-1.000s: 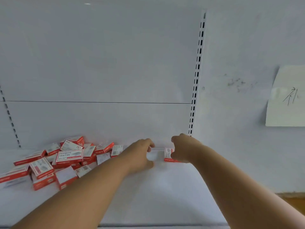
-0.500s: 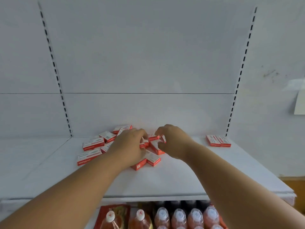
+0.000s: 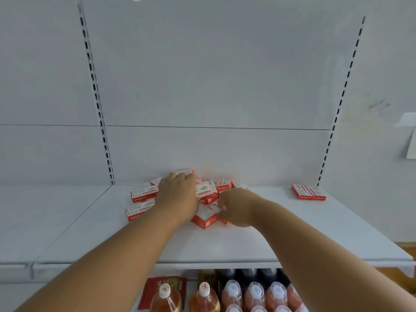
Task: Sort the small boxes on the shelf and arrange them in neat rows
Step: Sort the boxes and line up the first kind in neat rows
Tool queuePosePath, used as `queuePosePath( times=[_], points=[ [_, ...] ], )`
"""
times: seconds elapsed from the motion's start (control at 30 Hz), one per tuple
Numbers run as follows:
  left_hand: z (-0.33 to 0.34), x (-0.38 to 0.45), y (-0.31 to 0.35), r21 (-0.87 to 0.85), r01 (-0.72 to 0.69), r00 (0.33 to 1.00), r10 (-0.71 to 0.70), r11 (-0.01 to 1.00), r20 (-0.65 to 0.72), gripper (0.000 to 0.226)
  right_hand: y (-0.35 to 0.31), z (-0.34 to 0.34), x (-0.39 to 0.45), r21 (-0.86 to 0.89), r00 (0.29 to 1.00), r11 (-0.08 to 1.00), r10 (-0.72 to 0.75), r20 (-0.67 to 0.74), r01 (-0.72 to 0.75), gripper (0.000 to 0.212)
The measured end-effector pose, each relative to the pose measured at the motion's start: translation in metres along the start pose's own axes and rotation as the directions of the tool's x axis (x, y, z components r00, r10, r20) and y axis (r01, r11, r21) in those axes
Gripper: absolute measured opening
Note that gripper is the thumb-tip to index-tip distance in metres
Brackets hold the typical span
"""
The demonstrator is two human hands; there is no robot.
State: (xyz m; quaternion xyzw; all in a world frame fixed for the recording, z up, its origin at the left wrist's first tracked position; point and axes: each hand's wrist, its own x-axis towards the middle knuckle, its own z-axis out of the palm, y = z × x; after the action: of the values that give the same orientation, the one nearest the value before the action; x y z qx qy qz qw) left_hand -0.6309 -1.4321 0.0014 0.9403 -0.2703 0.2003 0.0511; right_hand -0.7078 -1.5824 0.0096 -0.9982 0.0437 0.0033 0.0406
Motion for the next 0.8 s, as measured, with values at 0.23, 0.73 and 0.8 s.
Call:
queuePosePath(
  times=[0.23, 0.73, 0.8],
  points=[
    [0.001, 0.003, 0.01, -0.444, 0.034, 0.994, -0.077, 0.896, -0.08, 0.026, 0.018, 0.003, -0.011, 0.37, 0.959, 0.914, 0.236, -0.157, -0.165, 0.03],
    [-0.003, 0.029, 0.168, -0.916, 0.322, 0.915, 0.172, 0.239, 0.366, 0.079, 0.159, -0.016, -0.077, 0.94, 0.954, -0.296, 0.289, -0.084, 0.173, 0.033],
    [0.002, 0.033, 0.191, -0.88, 0.252, 0.908, 0.218, 0.402, 0.359, 0.074, 0.189, -0.018, -0.084, 0.991, 0.938, -0.092, 0.342, -0.059, 0.096, 0.057]
  ],
)
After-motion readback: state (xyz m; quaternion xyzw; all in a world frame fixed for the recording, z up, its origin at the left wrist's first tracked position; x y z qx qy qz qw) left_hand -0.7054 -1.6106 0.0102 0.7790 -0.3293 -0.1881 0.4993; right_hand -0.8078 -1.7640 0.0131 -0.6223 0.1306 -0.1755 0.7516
